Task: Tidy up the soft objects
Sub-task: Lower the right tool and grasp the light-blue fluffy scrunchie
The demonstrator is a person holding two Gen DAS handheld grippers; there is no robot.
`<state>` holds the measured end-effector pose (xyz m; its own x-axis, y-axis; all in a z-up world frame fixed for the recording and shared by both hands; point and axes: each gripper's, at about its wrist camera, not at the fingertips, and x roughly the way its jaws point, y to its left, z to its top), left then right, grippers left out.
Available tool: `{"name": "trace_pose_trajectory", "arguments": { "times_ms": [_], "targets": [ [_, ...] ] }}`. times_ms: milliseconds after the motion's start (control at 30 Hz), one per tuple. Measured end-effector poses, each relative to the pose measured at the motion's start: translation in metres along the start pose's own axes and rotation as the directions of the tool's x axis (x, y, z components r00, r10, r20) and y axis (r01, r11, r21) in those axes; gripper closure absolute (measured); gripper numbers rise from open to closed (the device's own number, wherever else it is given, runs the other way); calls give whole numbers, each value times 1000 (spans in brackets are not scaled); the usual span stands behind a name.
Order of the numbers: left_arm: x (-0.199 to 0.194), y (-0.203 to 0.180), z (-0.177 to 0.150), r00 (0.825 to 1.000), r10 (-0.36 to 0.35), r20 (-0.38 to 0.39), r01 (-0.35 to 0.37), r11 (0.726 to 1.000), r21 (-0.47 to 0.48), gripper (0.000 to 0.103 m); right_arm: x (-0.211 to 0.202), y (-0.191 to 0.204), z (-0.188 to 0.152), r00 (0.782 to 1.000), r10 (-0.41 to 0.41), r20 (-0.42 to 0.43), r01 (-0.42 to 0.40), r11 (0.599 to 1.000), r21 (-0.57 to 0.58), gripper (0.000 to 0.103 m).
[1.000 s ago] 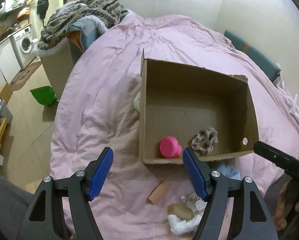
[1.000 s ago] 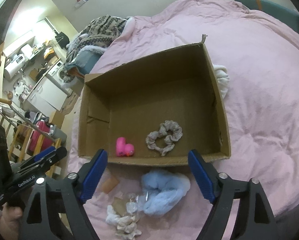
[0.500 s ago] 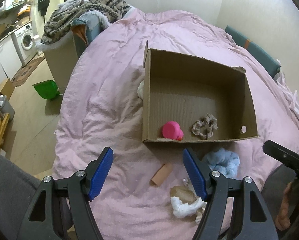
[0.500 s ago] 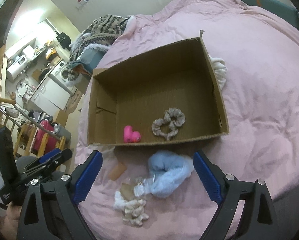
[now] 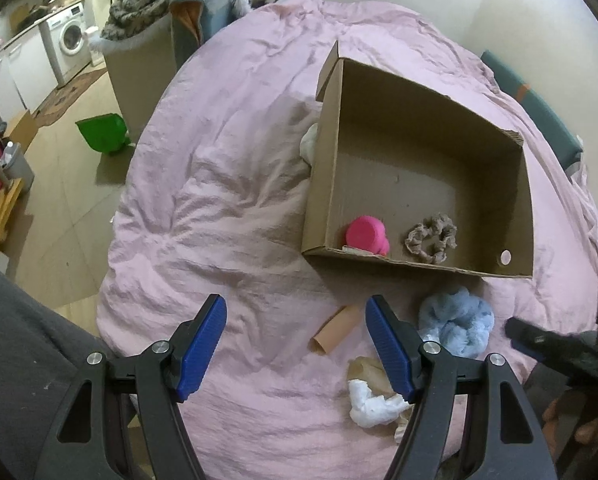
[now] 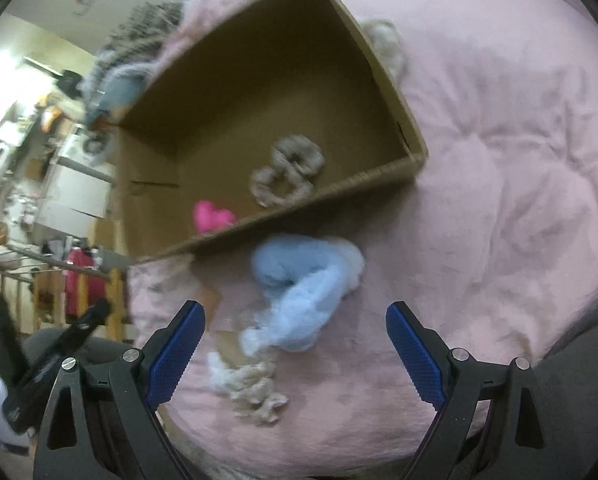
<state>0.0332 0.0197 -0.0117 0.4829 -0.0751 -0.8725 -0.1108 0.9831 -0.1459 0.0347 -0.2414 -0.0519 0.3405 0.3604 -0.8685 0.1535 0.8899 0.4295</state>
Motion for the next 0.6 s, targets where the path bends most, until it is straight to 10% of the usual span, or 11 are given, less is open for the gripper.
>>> {"name": "trace_pose_trajectory", "arguments": {
  "times_ms": [367, 600],
  "targets": [
    [10, 2, 2, 999, -25, -37, 24, 999, -32, 34, 69, 14, 13, 987, -140, -75, 134, 988, -77, 9],
    [18, 6, 3, 997, -42, -66, 37, 997, -70, 34, 87, 17, 16, 979, -177, -97, 164, 978, -128, 47]
  ]
}}
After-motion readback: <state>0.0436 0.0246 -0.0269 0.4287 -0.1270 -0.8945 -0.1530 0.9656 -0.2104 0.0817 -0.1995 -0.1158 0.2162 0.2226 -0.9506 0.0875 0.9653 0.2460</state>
